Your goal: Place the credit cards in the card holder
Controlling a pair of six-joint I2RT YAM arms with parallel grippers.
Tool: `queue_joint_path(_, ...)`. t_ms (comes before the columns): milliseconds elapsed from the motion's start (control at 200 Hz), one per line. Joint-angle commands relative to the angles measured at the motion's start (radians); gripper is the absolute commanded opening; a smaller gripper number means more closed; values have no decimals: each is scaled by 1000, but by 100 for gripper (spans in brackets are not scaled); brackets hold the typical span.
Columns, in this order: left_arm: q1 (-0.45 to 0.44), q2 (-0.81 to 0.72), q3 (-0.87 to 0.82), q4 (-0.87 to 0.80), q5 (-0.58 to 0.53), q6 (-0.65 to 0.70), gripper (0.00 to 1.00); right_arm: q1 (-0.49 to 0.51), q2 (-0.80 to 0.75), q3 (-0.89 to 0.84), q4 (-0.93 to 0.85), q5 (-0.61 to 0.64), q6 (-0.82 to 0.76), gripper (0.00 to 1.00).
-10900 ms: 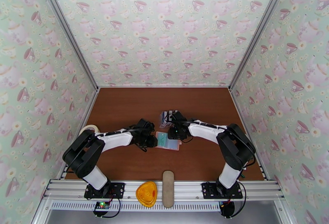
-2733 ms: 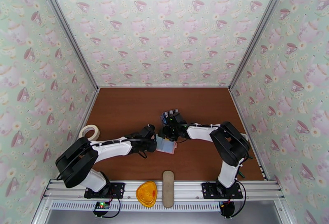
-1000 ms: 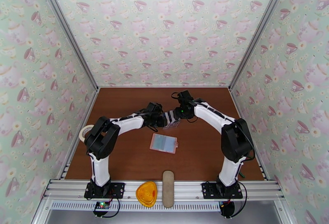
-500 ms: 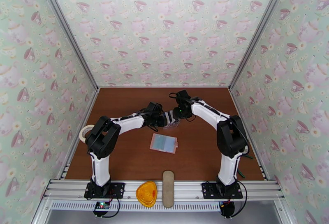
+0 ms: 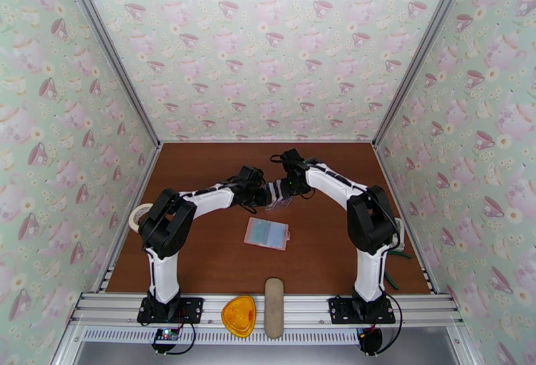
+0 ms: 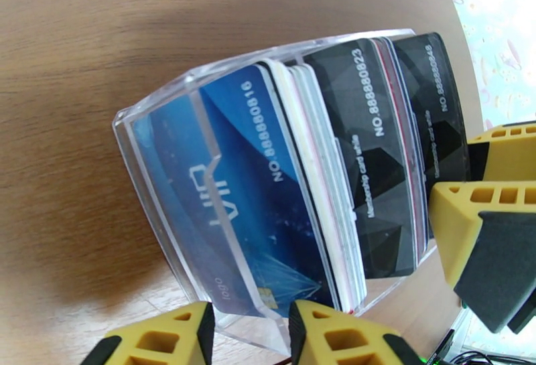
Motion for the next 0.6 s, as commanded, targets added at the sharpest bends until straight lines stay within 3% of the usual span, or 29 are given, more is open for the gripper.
queue_joint_path(0,16,13,-1,-44,-43,-6,37,6,12,40,-46,59,-17,48)
queue_joint_path(431,23,10,2,-50,-43,-3,37,5,8,71,-76,71,-25,38)
queue_joint_path(591,25,14,0,-49,-39,-3,37,4,-19,43,-18,-76,-21,47)
